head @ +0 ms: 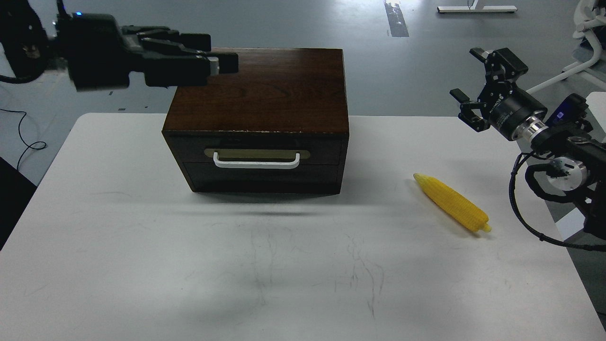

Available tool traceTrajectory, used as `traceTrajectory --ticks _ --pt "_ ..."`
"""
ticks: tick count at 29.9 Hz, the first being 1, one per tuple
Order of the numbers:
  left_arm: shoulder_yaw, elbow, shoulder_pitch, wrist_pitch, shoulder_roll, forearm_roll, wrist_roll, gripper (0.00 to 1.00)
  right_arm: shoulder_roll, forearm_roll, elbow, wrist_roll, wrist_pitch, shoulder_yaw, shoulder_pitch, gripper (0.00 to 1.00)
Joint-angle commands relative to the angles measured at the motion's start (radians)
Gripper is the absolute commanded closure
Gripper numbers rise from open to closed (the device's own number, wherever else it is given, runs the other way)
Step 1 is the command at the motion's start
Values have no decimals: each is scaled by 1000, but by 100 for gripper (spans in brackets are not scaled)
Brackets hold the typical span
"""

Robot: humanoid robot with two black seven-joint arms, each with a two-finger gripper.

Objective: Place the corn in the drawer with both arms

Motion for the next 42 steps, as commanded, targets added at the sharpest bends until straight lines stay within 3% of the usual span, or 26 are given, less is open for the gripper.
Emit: traceTrajectory --ticks 1,5,14,42 --pt "15 -9 -10 0 -80 198 0 1 -2 0 0 0 0 -1 4 0" --pt "58 -14 -30 0 -163 359 0 1 -2 0 0 0 0 -1 5 0" --pt "335 -6 -125 0 -228 557 0 1 -2 0 0 0 0 -1 2 0" --pt "461 149 -111 0 -355 682 0 1 0 0 -1 0 0 -1 -2 0"
